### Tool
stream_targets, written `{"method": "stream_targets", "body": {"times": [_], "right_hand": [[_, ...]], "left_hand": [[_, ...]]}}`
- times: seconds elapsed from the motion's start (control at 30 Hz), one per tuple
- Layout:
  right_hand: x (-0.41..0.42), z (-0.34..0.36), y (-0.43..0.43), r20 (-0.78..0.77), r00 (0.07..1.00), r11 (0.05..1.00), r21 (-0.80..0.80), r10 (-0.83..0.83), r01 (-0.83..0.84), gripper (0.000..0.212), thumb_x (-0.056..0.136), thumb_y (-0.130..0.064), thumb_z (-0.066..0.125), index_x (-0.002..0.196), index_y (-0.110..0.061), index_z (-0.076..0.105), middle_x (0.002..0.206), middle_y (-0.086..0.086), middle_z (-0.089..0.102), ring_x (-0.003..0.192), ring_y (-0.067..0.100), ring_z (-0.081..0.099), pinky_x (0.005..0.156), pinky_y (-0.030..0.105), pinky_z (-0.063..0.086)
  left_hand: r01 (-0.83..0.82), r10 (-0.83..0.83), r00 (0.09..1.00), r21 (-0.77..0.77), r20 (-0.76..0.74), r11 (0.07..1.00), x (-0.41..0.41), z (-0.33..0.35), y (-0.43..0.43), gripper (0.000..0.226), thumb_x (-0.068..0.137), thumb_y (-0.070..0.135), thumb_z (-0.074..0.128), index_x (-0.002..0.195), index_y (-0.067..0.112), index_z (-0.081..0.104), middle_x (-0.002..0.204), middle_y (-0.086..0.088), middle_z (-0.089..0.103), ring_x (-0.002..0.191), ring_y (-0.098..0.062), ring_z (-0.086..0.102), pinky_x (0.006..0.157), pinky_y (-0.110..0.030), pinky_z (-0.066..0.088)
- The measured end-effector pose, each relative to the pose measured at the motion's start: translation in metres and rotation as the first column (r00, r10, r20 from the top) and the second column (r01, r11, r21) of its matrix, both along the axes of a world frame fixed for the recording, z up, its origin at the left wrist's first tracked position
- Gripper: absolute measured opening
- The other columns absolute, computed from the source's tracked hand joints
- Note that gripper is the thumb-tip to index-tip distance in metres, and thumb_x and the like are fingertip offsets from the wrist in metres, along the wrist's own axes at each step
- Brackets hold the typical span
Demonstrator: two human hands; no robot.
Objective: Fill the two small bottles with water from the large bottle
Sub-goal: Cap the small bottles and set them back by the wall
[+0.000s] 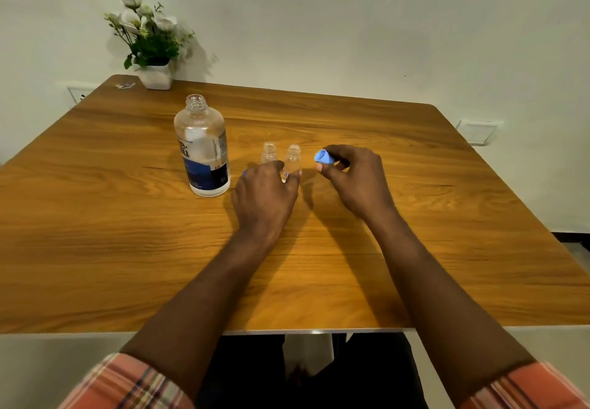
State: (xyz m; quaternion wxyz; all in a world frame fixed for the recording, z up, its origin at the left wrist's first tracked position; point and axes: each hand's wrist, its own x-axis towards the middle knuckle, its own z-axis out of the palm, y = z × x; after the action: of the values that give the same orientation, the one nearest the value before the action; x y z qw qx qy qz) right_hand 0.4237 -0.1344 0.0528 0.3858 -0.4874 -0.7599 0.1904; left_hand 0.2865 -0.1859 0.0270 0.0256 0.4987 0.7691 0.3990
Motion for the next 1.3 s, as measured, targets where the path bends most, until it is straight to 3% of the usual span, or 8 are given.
{"method": "stream_targets", "body": {"times": [0.27,0.47,0.7,0.8,1.0,1.13,1.3], "right_hand": [[-0.015,-0.006,0.011,0.005,0.999,0.998,-0.049,0.038,-0.038,0.026,0.083,-0.022,0.072,0.107,-0.014,0.073,0.1,-0.003,0.073,0.068,-0.006,0.052,0.066,0.014,0.039],[-0.012,-0.007,0.01,0.002,0.998,0.996,-0.065,0.062,-0.062,0.024,0.083,-0.023,0.072,0.107,-0.017,0.073,0.099,-0.005,0.072,0.066,-0.004,0.054,0.066,0.019,0.045],[-0.007,-0.007,0.01,0.0,0.996,0.992,-0.086,0.091,-0.09,0.028,0.085,-0.022,0.071,0.113,-0.015,0.071,0.106,-0.004,0.072,0.073,-0.003,0.054,0.07,0.019,0.044],[-0.004,-0.006,0.01,-0.002,0.996,0.992,-0.092,0.088,-0.088,0.03,0.087,-0.021,0.069,0.116,-0.015,0.07,0.108,-0.003,0.072,0.077,-0.004,0.055,0.073,0.019,0.045],[0.001,-0.004,0.011,0.019,0.995,0.989,-0.113,0.094,-0.091,0.035,0.089,-0.02,0.067,0.123,-0.014,0.065,0.119,0.0,0.069,0.094,0.01,0.061,0.08,0.023,0.046],[0.0,-0.006,0.012,0.051,0.994,0.991,-0.094,0.1,-0.095,0.037,0.092,-0.02,0.063,0.129,-0.016,0.061,0.123,0.001,0.065,0.098,0.01,0.058,0.075,0.012,0.039],[-0.001,-0.004,0.012,0.026,0.994,0.99,-0.099,0.103,-0.1,0.04,0.096,-0.02,0.056,0.136,-0.021,0.055,0.11,-0.004,0.058,0.091,0.006,0.053,0.072,0.008,0.036]], "left_hand": [[0.005,-0.005,1.0,-0.018,-0.021,1.0,0.003,0.001,0.002,0.043,0.089,0.049,0.062,0.116,0.016,0.067,0.102,-0.011,0.071,0.096,-0.03,0.065,0.068,-0.035,0.044],[0.0,0.0,0.999,-0.021,-0.032,1.0,0.005,0.0,0.003,0.041,0.089,0.047,0.062,0.115,0.016,0.068,0.103,-0.011,0.071,0.096,-0.03,0.065,0.072,-0.037,0.048],[0.012,-0.012,1.0,0.019,-0.021,1.0,0.006,-0.001,0.006,0.039,0.09,0.044,0.062,0.114,0.014,0.068,0.1,-0.011,0.071,0.094,-0.029,0.065,0.07,-0.037,0.047],[0.016,-0.016,1.0,0.047,0.001,0.999,0.008,-0.003,0.005,0.038,0.089,0.044,0.063,0.114,0.015,0.069,0.098,-0.01,0.071,0.092,-0.028,0.065,0.066,-0.032,0.04],[0.025,-0.025,0.999,0.021,0.02,0.999,0.008,-0.005,0.008,0.043,0.085,0.049,0.064,0.112,0.016,0.068,0.1,-0.009,0.071,0.093,-0.029,0.065,0.065,-0.031,0.04],[0.03,-0.03,0.999,0.004,0.028,1.0,0.008,-0.005,0.01,0.038,0.083,0.05,0.067,0.102,0.017,0.071,0.096,-0.009,0.07,0.09,-0.031,0.065,0.062,-0.031,0.037],[0.042,-0.043,0.999,0.03,0.016,0.999,0.003,-0.007,0.012,0.036,0.084,0.049,0.066,0.106,0.021,0.072,0.092,-0.006,0.072,0.088,-0.026,0.066,0.061,-0.029,0.038]]}}
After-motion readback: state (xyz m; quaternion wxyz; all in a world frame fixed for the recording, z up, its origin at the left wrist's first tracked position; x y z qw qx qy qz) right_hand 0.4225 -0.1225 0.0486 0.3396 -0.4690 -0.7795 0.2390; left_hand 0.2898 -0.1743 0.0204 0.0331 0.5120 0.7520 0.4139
